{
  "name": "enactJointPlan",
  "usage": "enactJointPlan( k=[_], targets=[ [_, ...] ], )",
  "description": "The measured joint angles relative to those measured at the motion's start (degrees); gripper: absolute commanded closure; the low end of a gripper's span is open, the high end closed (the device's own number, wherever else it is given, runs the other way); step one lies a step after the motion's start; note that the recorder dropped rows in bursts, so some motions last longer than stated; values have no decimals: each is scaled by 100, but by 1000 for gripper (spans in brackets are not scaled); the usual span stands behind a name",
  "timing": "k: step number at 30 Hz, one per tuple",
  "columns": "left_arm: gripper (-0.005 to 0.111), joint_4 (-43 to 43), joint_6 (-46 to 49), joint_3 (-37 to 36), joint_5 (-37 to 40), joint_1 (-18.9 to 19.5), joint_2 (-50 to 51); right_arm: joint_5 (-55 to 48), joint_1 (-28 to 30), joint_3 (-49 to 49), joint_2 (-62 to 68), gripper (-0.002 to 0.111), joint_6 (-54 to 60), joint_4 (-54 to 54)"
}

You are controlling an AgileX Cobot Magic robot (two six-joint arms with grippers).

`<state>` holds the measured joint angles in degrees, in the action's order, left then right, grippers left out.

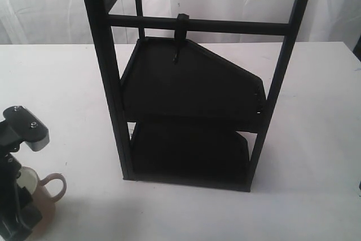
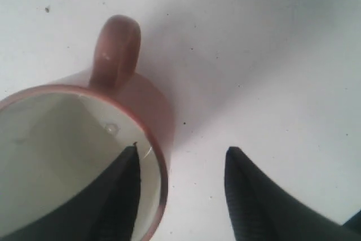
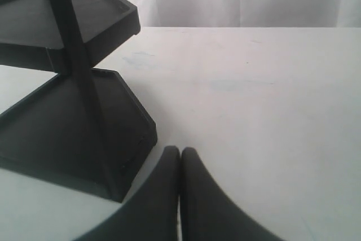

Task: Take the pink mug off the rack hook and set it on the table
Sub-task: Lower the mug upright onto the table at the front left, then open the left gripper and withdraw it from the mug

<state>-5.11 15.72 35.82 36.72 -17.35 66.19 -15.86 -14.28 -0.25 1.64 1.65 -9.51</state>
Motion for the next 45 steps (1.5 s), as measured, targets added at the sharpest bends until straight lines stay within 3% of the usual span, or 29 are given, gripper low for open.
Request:
enactJointPlan(
  k=[13, 15, 21, 39, 45],
  targets=[
    [59, 0, -197, 0, 80, 0, -748, 0, 0, 0, 0, 108, 0, 0],
    [67, 0, -259, 0, 102, 0, -880, 0, 0, 0, 0, 108, 0, 0],
    [107, -102, -313, 0, 113, 0, -1327, 0, 0, 0, 0, 108, 0, 0],
    [107, -1805, -322, 0, -129, 0, -3374, 0, 0, 0, 0, 108, 0, 0],
    [107, -1961, -322, 0, 41, 0, -3925, 0, 0, 0, 0, 108, 0, 0]
  ],
)
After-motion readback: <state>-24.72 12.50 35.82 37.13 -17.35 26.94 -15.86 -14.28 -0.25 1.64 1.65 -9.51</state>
